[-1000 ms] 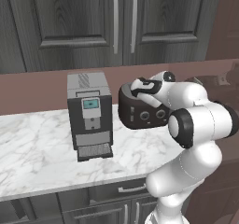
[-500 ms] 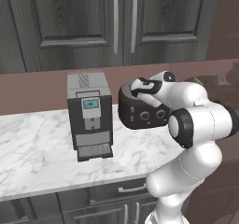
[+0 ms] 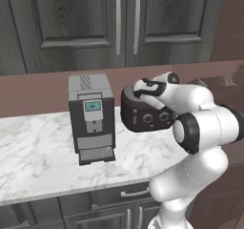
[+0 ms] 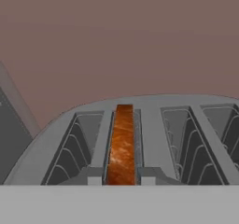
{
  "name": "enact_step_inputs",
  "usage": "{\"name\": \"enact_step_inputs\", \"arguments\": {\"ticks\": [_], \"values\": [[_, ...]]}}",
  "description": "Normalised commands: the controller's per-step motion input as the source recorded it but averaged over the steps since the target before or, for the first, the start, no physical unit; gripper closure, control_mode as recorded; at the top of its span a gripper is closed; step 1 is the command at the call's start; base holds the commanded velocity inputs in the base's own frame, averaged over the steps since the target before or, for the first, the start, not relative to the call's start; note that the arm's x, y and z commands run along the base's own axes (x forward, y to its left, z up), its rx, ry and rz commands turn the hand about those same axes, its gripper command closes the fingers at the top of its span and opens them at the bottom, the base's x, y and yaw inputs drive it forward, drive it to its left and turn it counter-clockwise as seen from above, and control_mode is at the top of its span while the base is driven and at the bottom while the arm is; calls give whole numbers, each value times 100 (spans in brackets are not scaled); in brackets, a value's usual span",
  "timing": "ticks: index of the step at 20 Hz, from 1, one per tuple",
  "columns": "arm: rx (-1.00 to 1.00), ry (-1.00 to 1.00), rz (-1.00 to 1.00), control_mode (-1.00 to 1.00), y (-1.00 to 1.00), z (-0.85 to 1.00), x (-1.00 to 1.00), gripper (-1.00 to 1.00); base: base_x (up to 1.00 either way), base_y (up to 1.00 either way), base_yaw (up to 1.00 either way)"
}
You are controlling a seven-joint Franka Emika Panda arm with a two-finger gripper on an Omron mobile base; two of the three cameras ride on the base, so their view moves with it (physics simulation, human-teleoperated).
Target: Start the toaster. Once the lever pops up, take the bread to the plate on the dining counter.
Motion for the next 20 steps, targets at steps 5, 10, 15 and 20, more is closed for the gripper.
{"name": "enact_step_inputs", "arguments": {"ticks": [5,10,15,20], "values": [[0,-20,0,-100,0,25,-17,100,0,0,0],[0,-15,0,-100,0,30,-14,100,0,0,0],[0,-14,0,-100,0,40,-10,100,0,0,0],[0,-10,0,-100,0,28,-27,100,0,0,0]]}}
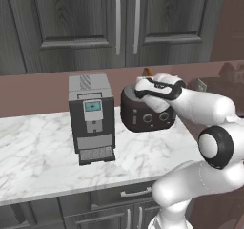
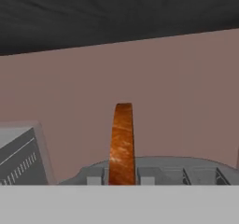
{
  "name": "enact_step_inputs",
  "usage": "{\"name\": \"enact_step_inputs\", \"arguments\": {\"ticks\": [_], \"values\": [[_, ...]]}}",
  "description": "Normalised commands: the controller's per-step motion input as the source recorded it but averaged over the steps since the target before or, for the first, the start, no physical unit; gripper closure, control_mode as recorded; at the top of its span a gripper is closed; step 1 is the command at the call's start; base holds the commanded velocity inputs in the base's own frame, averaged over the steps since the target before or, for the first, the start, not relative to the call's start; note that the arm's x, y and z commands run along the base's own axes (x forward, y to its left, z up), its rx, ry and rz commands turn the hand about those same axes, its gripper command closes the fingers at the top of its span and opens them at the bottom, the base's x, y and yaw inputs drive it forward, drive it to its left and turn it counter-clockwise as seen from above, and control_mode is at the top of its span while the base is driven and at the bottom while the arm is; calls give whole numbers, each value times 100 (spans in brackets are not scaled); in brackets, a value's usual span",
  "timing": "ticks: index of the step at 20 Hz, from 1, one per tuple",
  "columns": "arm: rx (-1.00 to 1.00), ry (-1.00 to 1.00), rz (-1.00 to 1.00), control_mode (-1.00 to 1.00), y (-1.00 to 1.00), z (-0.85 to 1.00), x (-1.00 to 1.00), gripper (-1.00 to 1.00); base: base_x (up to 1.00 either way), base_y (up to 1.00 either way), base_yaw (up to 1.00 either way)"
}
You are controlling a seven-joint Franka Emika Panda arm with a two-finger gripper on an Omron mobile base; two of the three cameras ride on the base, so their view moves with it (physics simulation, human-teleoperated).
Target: Start the toaster. Once the lever pops up, take the bread to the plate on the dining counter.
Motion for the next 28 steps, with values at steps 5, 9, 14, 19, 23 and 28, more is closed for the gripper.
{"name": "enact_step_inputs", "arguments": {"ticks": [5,9,14,19,23,28], "values": [[0,-6,0,-100,0,4,-39,100,0,0,0],[0,0,0,-100,-5,24,-59,100,0,0,0],[0,0,0,-100,-2,32,-66,100,0,0,0],[0,0,0,-100,0,52,-68,100,0,0,0],[0,8,0,-100,0,67,-66,100,0,0,0],[0,8,0,-100,0,41,-81,100,0,0,0]]}}
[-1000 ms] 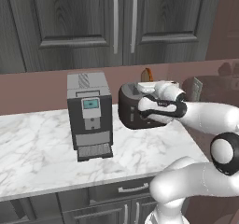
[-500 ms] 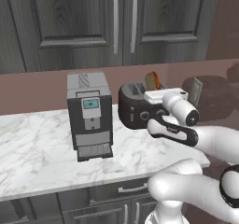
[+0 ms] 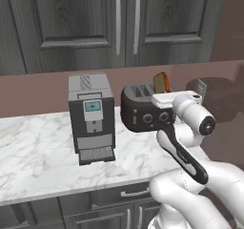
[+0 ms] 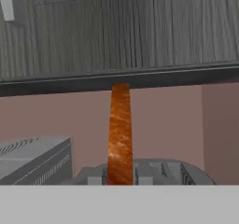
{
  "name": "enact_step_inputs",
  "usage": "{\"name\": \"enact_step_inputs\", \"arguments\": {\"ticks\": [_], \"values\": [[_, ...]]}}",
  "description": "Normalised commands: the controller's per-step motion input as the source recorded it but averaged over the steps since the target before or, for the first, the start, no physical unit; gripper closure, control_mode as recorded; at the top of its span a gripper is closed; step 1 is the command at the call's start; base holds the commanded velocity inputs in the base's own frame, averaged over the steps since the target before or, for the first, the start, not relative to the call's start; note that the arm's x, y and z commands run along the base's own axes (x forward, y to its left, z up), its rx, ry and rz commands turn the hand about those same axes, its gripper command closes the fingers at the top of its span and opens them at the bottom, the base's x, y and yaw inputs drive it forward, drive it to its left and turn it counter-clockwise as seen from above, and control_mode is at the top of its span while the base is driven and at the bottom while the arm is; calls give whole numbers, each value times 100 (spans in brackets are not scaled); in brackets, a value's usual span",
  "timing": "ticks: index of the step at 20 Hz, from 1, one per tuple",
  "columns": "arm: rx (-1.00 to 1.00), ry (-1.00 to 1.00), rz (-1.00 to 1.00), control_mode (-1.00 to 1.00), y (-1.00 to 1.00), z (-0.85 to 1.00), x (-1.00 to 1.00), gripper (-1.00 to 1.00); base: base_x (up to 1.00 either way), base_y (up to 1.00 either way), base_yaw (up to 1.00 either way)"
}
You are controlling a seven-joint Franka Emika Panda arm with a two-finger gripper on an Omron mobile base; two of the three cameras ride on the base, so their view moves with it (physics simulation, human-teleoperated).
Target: Start the toaster. Once the lever pops up, take the bread to the plate on the dining counter.
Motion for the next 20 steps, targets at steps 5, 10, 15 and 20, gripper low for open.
{"name": "enact_step_inputs", "arguments": {"ticks": [5,10,15,20], "values": [[0,11,0,-100,0,7,-67,100,0,0,0],[-1,20,0,-100,0,28,-69,100,0,0,0],[0,23,0,-100,0,22,-78,100,0,0,0],[-1,25,0,-100,0,21,-76,100,0,0,0]]}}
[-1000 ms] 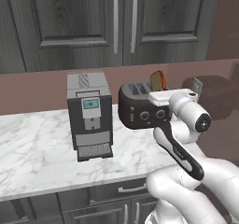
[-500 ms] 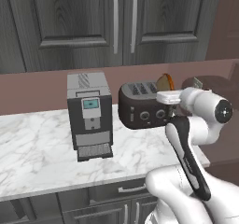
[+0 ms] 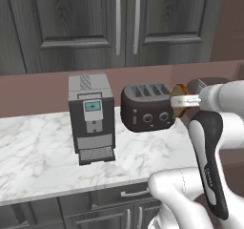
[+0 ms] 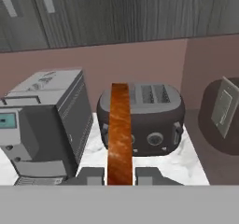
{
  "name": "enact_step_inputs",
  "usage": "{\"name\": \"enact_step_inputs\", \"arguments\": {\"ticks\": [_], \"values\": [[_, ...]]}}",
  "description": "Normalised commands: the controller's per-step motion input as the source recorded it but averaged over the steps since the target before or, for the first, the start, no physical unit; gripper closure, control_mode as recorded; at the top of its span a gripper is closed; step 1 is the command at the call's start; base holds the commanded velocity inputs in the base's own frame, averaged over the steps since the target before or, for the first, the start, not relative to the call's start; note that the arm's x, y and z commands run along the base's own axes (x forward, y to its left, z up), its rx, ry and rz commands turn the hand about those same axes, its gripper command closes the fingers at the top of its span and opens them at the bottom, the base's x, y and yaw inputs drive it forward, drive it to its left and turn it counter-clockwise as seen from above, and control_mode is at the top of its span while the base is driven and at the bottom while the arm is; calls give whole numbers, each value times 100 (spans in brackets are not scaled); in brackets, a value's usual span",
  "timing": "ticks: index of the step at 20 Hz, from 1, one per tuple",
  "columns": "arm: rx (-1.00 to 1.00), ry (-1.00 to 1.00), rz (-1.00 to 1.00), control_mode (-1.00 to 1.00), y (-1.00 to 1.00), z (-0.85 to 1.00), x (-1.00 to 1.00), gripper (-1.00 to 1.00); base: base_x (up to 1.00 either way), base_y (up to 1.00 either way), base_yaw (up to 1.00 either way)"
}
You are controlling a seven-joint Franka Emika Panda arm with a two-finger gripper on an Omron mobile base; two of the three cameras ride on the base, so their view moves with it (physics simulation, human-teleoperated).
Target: Start the toaster. Once the lever pops up, take the bread to the plate on the dining counter.
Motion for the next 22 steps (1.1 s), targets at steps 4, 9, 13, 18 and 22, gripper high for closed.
{"name": "enact_step_inputs", "arguments": {"ticks": [4,9,13,18,22], "values": [[-3,27,0,-100,0,27,-70,100,0,0,0],[-1,22,0,-100,0,26,-60,100,0,0,0],[-2,16,0,-100,0,32,-45,100,0,0,0],[-5,12,0,-100,0,18,-36,100,0,0,0],[-4,6,-3,-100,0,0,-24,100,0,0,0]]}}
